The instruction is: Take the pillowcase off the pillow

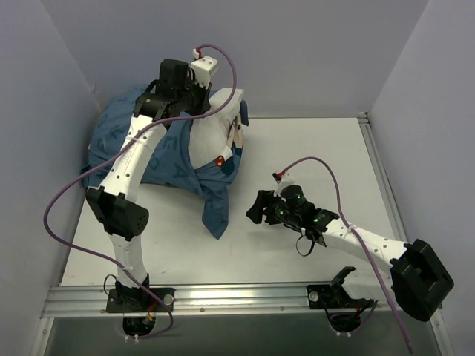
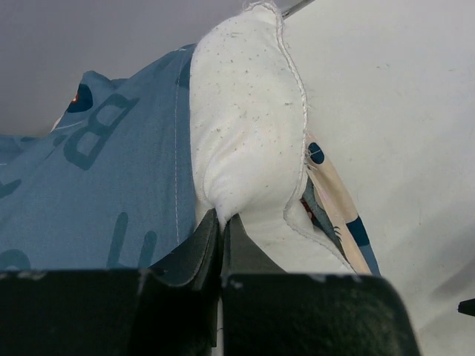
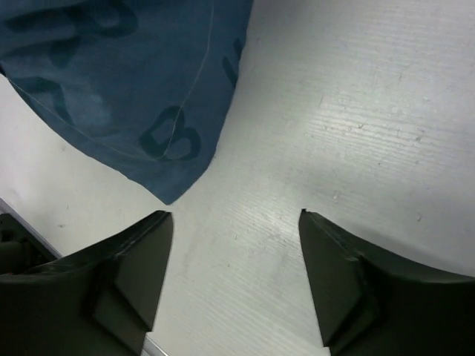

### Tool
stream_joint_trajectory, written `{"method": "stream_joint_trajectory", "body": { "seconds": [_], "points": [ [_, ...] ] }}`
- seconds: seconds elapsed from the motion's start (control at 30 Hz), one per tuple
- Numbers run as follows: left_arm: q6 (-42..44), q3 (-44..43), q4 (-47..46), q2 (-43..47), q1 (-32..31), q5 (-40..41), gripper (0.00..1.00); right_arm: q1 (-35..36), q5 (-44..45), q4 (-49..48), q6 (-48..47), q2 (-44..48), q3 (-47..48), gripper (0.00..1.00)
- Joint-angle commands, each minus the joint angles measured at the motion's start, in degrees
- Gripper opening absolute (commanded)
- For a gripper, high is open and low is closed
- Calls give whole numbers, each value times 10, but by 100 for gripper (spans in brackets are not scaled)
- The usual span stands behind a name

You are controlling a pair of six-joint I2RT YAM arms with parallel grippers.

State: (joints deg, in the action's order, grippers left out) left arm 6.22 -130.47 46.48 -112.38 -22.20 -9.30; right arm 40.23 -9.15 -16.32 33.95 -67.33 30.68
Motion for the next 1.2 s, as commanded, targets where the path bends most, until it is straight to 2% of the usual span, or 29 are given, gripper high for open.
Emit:
{"method": "stream_joint_trajectory", "body": {
  "seconds": [0.0,0.2,0.47,0.5,0.6,0.63,0.77,0.8,0.93,1.1,1.17],
  "points": [
    [-16,-52,-64,40,-3,7,2,9,16,-46,-13,4,38,72],
    [-15,-129,-64,12,-5,17,2,70,54,-82,-61,-74,119,84],
    [-27,-139,-60,17,-8,17,2,92,99,-107,-39,-224,235,83],
    [-28,-140,-59,18,-8,17,2,88,106,-109,-35,-234,244,79],
    [-26,-142,-58,25,-4,19,2,75,122,-110,-1,-247,258,16],
    [-27,-142,-58,27,0,21,2,65,127,-108,8,-236,251,0],
    [-33,-143,-62,27,43,28,2,20,111,-121,54,-170,163,0],
    [-37,-143,-63,26,52,26,2,8,103,-126,72,-153,111,0],
    [-34,-150,-65,26,89,35,2,-39,65,-123,74,-53,-4,0],
    [-31,-151,-62,42,122,35,2,-80,65,-77,72,28,-76,0],
    [-23,-150,-63,45,125,37,2,-89,49,-76,88,33,-97,0]
  ]
}}
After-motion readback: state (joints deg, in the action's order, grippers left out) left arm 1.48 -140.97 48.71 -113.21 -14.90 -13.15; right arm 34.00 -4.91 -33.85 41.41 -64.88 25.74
